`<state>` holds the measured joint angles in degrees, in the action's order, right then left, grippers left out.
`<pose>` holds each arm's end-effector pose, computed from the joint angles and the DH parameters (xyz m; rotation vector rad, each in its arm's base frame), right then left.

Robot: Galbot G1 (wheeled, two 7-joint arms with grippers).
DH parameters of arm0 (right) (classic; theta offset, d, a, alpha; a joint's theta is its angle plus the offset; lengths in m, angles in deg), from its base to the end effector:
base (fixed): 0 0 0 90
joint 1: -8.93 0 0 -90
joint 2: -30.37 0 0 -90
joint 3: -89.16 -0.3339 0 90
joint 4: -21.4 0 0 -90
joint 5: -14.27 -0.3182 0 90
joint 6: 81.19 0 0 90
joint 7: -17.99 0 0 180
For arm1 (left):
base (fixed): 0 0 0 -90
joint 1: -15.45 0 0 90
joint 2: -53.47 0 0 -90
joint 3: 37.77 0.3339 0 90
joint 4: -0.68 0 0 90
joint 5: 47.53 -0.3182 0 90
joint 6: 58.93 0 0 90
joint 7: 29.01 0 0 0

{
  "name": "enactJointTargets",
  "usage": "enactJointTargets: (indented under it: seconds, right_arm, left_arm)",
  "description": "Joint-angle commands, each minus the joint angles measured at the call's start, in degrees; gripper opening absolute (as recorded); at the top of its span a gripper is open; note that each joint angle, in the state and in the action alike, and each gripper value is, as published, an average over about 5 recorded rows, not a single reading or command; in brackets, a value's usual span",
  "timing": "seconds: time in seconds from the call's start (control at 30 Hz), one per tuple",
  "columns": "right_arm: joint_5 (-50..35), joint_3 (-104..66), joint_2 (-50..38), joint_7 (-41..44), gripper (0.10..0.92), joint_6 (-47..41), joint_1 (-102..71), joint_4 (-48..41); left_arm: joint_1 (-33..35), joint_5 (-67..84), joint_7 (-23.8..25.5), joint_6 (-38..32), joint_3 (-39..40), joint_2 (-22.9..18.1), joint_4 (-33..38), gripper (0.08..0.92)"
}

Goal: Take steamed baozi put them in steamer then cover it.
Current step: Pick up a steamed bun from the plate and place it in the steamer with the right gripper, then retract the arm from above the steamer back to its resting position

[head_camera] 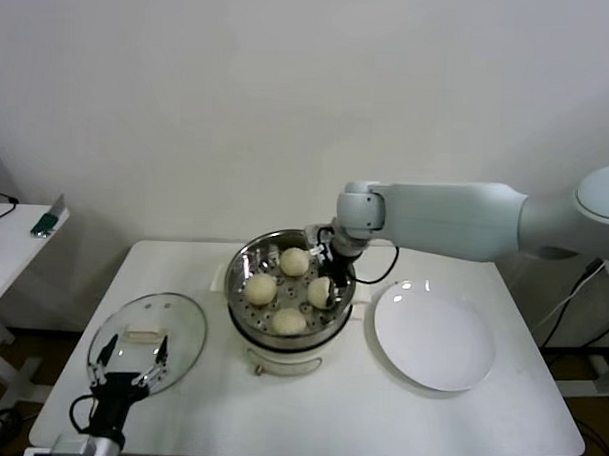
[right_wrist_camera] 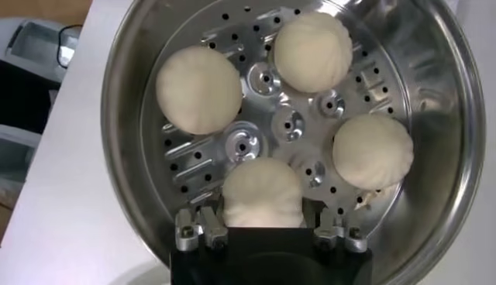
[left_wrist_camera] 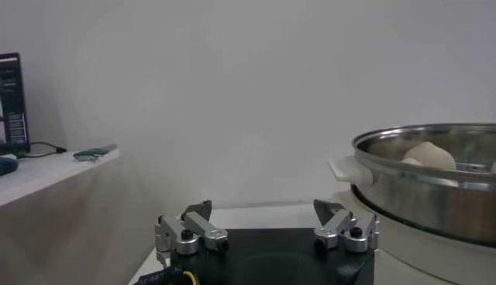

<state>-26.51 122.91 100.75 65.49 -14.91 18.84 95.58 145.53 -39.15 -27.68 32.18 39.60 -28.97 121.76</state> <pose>0.5038 0.0985 -0.0846 1.4542 -1.2990 1.4515 0.1003 0.0814 -0.2939 0.1350 -2.9820 -0.1292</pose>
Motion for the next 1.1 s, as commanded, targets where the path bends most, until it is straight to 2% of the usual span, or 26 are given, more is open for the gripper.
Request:
enactJointTargets:
  seconds: [0.03,0.17,0.3,0.4,0.57,0.73,0.9,1.1]
  right_arm:
    - [-1.96,-2.22,0.31,0.91,0.734,2.48,0.92,-1.67]
    - [-4.62,-1.63,-1.05,5.65,0.81,6.31,5.92,-2.46]
    - [-7.33,-4.1,-5.88,9.54,0.821,9.46,8.89,-3.52]
    - [-9.83,-12.43,-11.99,2.1,0.823,7.57,5.39,-4.09]
    - [-6.3,-37.98,-22.0,-23.01,0.823,3.56,-12.55,-2.39]
    - [-5.2,-58.85,-30.15,-37.7,0.823,4.15,-29.67,2.4]
    - [-2.86,-77.04,-37.19,-46.14,0.823,7.05,-49.79,9.96]
    - [5.01,-101.15,-38.64,-46.65,0.823,18.14,-80.73,14.98]
  left_arm:
    - [-0.03,0.02,-0.01,0.02,-0.01,0.02,0.0,0.823]
    - [0.03,0.05,-0.04,0.08,-0.14,0.08,0.12,0.823]
    - [0.11,0.01,-0.06,0.14,-0.26,0.21,0.22,0.823]
    - [0.24,-0.06,-0.03,0.19,-0.32,0.29,0.46,0.823]
    - [0.62,-0.04,0.0,0.04,-0.57,0.49,0.7,0.823]
    - [0.62,-0.42,-0.09,-0.9,-0.17,0.27,0.68,0.823]
    - [-0.15,-1.38,-0.24,-1.09,0.31,0.38,0.02,0.823]
    - [-1.18,-2.1,-0.79,-0.89,0.56,1.37,-0.81,0.823]
